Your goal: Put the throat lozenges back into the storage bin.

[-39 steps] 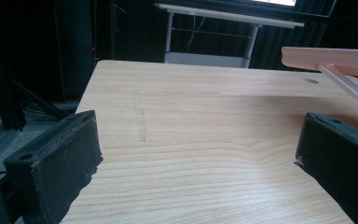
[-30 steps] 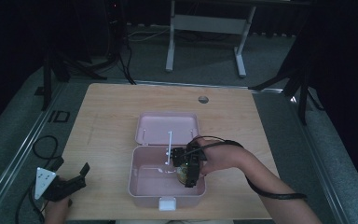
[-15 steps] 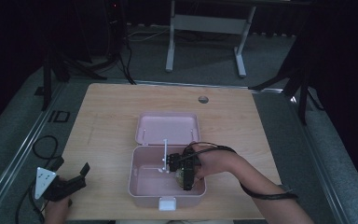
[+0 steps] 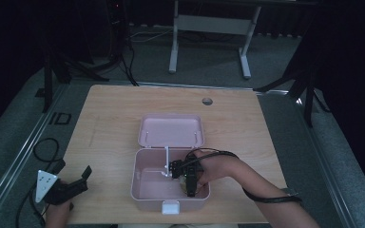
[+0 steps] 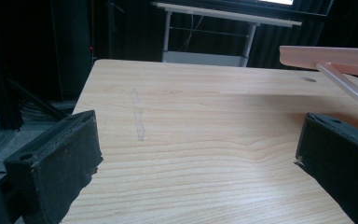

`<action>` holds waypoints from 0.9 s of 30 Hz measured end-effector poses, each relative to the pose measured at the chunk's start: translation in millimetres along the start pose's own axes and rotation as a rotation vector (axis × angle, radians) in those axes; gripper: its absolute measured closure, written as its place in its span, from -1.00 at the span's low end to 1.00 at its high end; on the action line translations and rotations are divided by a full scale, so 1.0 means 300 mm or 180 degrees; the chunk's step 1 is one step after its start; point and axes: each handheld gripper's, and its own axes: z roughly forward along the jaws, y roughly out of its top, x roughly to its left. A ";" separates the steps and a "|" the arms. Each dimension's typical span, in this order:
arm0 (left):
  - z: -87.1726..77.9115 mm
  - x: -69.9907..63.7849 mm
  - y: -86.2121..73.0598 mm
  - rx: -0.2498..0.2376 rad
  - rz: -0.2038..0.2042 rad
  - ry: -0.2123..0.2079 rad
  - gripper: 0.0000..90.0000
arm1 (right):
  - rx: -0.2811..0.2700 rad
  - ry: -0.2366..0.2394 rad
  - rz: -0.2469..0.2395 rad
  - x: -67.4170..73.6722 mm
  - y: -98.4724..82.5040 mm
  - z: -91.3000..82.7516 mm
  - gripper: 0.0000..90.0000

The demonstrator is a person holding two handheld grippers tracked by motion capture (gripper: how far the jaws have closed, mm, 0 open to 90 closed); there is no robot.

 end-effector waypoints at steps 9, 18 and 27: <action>0.000 -0.001 0.000 -0.0007 0.0007 0.0005 -0.99 | 0.0012 0.0043 0.0007 0.000 0.002 0.001 -0.67; 0.000 -0.001 0.000 -0.0008 0.0006 0.0004 -0.99 | -0.0402 -0.0063 -0.0032 0.027 -0.044 -0.131 -0.66; 0.000 -0.001 0.000 -0.0008 0.0008 0.0006 -0.99 | -0.1048 -0.0252 -0.0003 0.057 -0.187 -0.291 -0.72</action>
